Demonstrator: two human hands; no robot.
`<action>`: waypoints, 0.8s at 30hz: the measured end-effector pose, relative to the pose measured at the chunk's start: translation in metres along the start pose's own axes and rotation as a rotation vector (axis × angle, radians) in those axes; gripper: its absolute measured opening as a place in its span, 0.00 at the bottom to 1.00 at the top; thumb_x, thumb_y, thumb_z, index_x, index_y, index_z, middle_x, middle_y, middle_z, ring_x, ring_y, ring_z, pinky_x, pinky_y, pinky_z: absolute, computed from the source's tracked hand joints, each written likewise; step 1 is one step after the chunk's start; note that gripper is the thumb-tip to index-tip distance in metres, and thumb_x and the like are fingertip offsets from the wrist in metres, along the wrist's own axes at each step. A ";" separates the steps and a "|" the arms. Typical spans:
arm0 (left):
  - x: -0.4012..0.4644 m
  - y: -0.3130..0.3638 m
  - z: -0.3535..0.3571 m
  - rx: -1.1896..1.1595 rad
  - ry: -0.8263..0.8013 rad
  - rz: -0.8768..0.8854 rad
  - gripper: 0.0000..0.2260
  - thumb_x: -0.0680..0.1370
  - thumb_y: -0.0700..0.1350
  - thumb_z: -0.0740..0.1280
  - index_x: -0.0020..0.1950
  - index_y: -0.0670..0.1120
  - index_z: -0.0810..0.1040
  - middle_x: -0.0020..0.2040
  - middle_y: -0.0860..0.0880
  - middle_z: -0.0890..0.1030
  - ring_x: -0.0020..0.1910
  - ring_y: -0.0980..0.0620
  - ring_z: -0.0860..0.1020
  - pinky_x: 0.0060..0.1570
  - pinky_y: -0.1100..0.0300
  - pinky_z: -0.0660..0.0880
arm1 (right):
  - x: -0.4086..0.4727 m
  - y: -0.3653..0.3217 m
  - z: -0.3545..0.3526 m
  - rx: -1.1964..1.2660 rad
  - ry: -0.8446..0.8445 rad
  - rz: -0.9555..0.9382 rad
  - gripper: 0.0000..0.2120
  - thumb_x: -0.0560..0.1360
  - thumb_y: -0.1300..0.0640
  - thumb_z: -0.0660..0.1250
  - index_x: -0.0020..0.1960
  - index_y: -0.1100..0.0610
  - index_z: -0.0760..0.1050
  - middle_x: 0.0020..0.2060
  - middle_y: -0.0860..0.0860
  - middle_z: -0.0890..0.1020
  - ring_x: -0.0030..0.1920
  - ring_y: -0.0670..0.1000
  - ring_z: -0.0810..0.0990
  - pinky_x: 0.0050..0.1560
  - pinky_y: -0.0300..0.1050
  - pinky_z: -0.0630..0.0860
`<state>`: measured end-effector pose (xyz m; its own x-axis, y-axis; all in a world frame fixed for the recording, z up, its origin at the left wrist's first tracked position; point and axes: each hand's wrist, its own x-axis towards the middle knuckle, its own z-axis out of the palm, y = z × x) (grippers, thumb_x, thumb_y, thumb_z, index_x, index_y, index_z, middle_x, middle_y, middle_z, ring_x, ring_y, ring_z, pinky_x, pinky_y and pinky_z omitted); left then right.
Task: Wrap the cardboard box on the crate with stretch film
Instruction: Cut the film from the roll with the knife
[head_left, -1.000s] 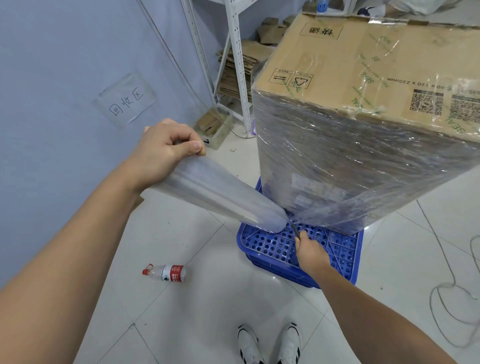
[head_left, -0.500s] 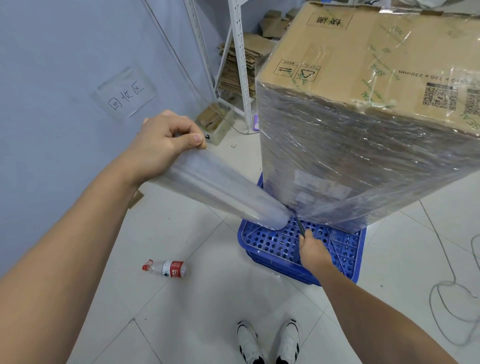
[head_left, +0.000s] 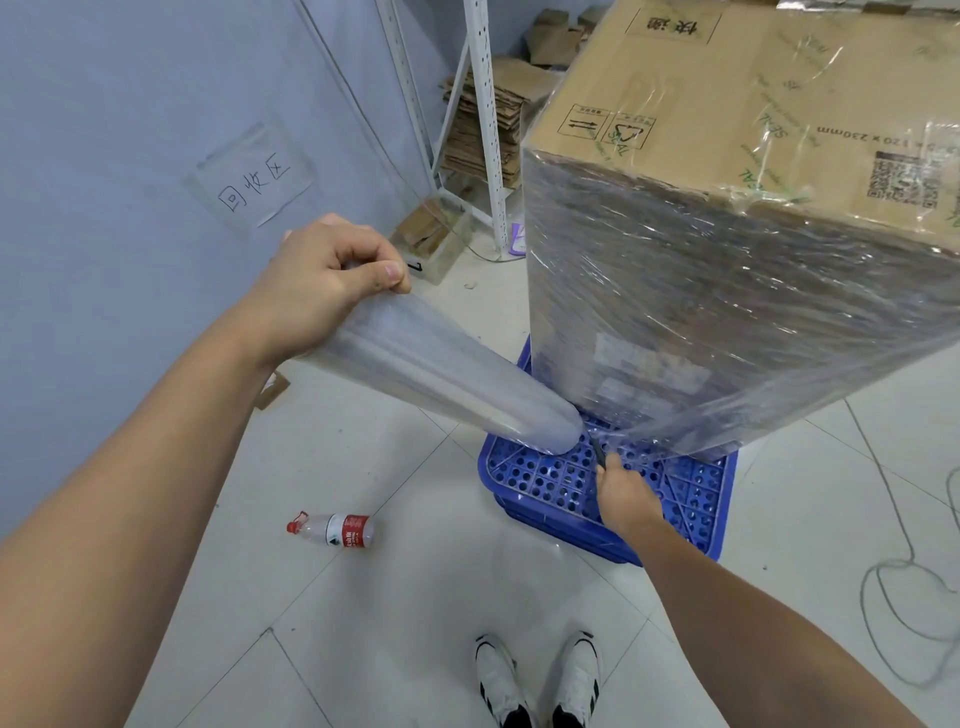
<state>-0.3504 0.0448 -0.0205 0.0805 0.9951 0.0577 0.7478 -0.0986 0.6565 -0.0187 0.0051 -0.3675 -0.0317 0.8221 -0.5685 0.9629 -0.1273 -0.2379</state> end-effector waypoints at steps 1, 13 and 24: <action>-0.001 -0.002 0.000 0.008 0.000 0.006 0.09 0.72 0.62 0.63 0.42 0.62 0.82 0.41 0.65 0.82 0.51 0.64 0.71 0.66 0.45 0.65 | -0.007 0.006 0.005 -0.009 -0.010 0.013 0.12 0.85 0.49 0.48 0.61 0.56 0.62 0.38 0.54 0.76 0.37 0.56 0.76 0.34 0.53 0.73; 0.008 0.008 0.006 0.000 -0.021 0.036 0.09 0.71 0.62 0.64 0.41 0.64 0.82 0.40 0.66 0.82 0.52 0.61 0.71 0.68 0.44 0.64 | 0.006 -0.005 -0.008 0.029 -0.059 0.040 0.14 0.85 0.50 0.49 0.66 0.57 0.61 0.46 0.59 0.78 0.43 0.60 0.78 0.40 0.56 0.76; 0.010 0.011 0.005 0.006 -0.008 0.052 0.07 0.71 0.61 0.65 0.39 0.67 0.83 0.41 0.59 0.83 0.56 0.50 0.74 0.64 0.49 0.68 | -0.017 0.041 0.016 -0.122 -0.100 0.093 0.21 0.83 0.56 0.55 0.74 0.57 0.55 0.52 0.58 0.81 0.47 0.58 0.82 0.44 0.53 0.80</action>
<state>-0.3383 0.0535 -0.0164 0.1245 0.9885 0.0861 0.7462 -0.1505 0.6485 0.0166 -0.0234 -0.3799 0.0388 0.7501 -0.6602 0.9881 -0.1273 -0.0866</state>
